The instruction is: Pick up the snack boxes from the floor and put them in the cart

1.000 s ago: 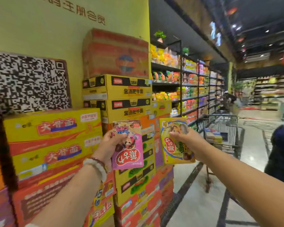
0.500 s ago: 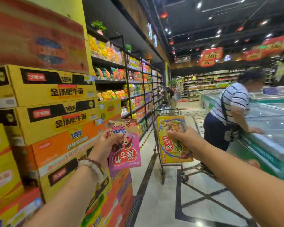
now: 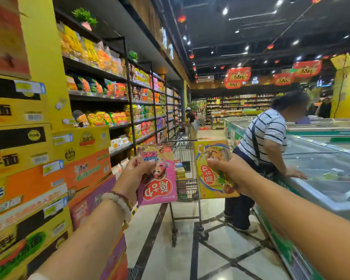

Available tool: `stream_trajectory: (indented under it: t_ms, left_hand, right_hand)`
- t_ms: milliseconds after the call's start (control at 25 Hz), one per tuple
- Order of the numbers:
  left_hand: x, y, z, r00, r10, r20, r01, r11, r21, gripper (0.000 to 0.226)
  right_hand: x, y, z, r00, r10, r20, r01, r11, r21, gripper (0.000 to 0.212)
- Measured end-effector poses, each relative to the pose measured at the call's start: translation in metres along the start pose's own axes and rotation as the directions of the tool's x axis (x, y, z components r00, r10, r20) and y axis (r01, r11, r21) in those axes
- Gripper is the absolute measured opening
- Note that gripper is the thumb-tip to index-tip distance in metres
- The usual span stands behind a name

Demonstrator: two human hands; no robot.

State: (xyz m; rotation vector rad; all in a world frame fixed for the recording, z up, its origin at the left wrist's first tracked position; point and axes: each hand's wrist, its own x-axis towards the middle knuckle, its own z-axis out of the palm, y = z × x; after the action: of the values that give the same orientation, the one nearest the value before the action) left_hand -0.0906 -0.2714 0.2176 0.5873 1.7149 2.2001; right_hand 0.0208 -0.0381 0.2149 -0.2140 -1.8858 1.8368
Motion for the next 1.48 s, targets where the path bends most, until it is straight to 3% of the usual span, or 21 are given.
stream_trajectory:
  t_ms: [240, 720, 1000, 1320, 1480]
  left_hand:
    - [0.113, -0.039, 0.003, 0.998, -0.068, 0.011, 0.068, 0.998, -0.004, 0.063]
    - [0.351, -0.061, -0.006, 0.993, -0.077, 0.093, 0.079, 0.997, -0.021, 0.047]
    - [0.462, -0.098, -0.003, 0.990, -0.091, 0.109, 0.097, 0.994, -0.045, 0.012]
    - [0.634, -0.140, 0.032, 0.996, -0.087, 0.032, 0.090, 0.992, -0.085, 0.016]
    - [0.709, -0.163, 0.029, 0.998, -0.060, 0.005, 0.060, 0.995, -0.076, 0.042]
  right_hand:
    - [0.097, 0.039, -0.018, 0.999, 0.044, -0.012, -0.044, 0.999, -0.017, 0.047]
    - [0.321, 0.083, 0.003, 0.999, 0.006, -0.047, -0.007, 1.000, -0.016, 0.041]
    - [0.437, 0.129, -0.013, 0.998, 0.044, -0.035, -0.046, 0.997, -0.055, 0.033]
    - [0.604, 0.184, -0.068, 0.997, 0.077, 0.029, -0.073, 0.992, -0.098, 0.017]
    - [0.685, 0.216, -0.083, 0.994, 0.089, 0.066, -0.082, 0.992, -0.100, 0.029]
